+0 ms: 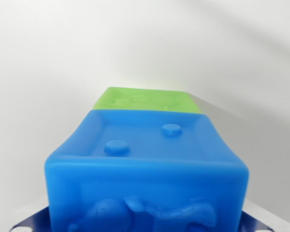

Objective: Stack cube

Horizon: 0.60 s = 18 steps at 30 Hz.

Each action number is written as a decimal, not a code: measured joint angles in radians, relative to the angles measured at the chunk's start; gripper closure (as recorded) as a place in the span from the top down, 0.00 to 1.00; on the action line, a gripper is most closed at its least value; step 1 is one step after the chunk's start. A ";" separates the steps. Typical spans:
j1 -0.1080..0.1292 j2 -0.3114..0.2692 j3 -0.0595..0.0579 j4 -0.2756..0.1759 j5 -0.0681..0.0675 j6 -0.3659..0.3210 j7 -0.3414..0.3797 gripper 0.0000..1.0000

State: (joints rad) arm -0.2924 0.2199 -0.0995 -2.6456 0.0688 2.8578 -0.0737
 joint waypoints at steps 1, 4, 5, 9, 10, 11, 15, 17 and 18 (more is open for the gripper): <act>0.000 0.001 0.000 0.000 0.000 0.001 0.000 0.00; 0.000 0.002 0.000 0.000 0.001 0.002 -0.001 1.00; 0.000 0.002 0.000 0.000 0.001 0.002 -0.001 1.00; 0.000 0.002 0.000 0.000 0.001 0.002 -0.001 1.00; 0.000 0.002 0.000 0.000 0.001 0.002 -0.001 1.00; 0.000 0.002 0.000 0.000 0.001 0.002 -0.001 1.00; 0.000 0.002 0.000 0.001 0.001 0.003 -0.001 1.00; 0.000 0.002 0.000 0.001 0.001 0.003 -0.001 1.00; 0.000 0.002 0.000 0.001 0.001 0.003 -0.001 1.00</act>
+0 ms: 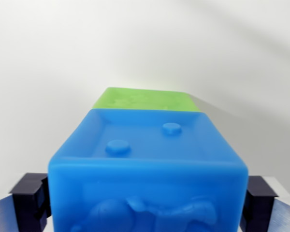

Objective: Stack cube

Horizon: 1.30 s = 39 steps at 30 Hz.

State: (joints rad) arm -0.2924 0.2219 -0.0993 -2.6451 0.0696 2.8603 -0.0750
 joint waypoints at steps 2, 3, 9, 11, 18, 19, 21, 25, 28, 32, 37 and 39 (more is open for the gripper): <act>0.000 0.000 0.000 0.000 0.000 0.000 0.000 1.00; 0.000 0.000 0.000 0.000 0.000 0.000 0.000 1.00; 0.000 0.000 0.000 0.000 0.000 0.000 0.000 1.00; 0.000 0.000 0.000 0.000 0.000 0.000 0.000 1.00; 0.000 0.000 0.000 0.000 0.000 0.000 0.000 1.00; 0.000 0.000 0.000 0.000 0.000 0.000 0.000 1.00; 0.001 -0.001 0.000 0.000 0.000 -0.001 0.000 1.00; 0.002 -0.016 -0.003 -0.002 -0.003 -0.013 0.002 1.00; 0.005 -0.031 -0.006 -0.003 -0.007 -0.025 0.005 1.00; 0.006 -0.059 -0.011 -0.006 -0.018 -0.049 0.012 1.00; 0.007 -0.099 -0.015 -0.010 -0.033 -0.084 0.022 1.00; 0.007 -0.121 -0.016 -0.012 -0.041 -0.104 0.028 1.00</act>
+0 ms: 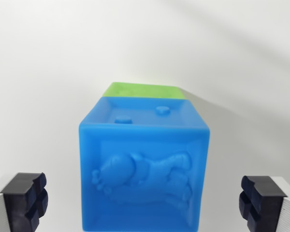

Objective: Stack cube

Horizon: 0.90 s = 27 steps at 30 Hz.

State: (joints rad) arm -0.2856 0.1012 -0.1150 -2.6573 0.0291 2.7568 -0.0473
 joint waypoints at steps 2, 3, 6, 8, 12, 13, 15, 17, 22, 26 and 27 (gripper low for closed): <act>0.000 -0.022 -0.001 -0.001 -0.006 -0.019 0.005 1.00; 0.000 -0.033 -0.001 -0.002 -0.010 -0.029 0.007 1.00; -0.001 -0.059 -0.002 -0.002 -0.018 -0.054 0.013 1.00; -0.001 -0.082 -0.002 -0.002 -0.024 -0.078 0.018 1.00; -0.003 -0.126 -0.002 -0.002 -0.034 -0.121 0.025 1.00; -0.003 -0.139 -0.002 -0.002 -0.036 -0.134 0.027 1.00; -0.003 -0.164 -0.002 0.000 -0.041 -0.160 0.030 1.00; -0.004 -0.182 -0.002 0.002 -0.043 -0.179 0.032 1.00; -0.005 -0.234 -0.002 0.013 -0.052 -0.243 0.039 1.00; -0.005 -0.278 -0.002 0.025 -0.058 -0.298 0.043 1.00; -0.005 -0.290 -0.002 0.028 -0.059 -0.313 0.044 1.00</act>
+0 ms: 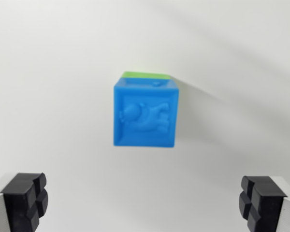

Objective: Stack cube

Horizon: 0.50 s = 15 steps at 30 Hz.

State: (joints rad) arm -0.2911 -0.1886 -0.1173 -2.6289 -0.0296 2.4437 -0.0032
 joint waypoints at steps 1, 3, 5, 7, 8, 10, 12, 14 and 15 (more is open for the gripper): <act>0.000 -0.005 0.000 0.002 0.000 -0.008 0.000 1.00; 0.000 -0.027 0.000 0.012 -0.002 -0.038 0.002 1.00; 0.000 -0.046 0.000 0.020 -0.003 -0.065 0.003 1.00; 0.000 -0.063 0.000 0.029 -0.005 -0.092 0.004 1.00; 0.000 -0.072 0.000 0.035 -0.005 -0.106 0.005 1.00; 0.000 -0.084 0.001 0.042 -0.006 -0.125 0.006 1.00; 0.000 -0.099 0.001 0.053 -0.007 -0.151 0.007 1.00; 0.000 -0.115 0.002 0.065 -0.008 -0.180 0.008 1.00; 0.000 -0.122 0.002 0.071 -0.008 -0.193 0.009 1.00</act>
State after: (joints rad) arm -0.2911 -0.3109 -0.1151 -2.5577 -0.0381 2.2506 0.0053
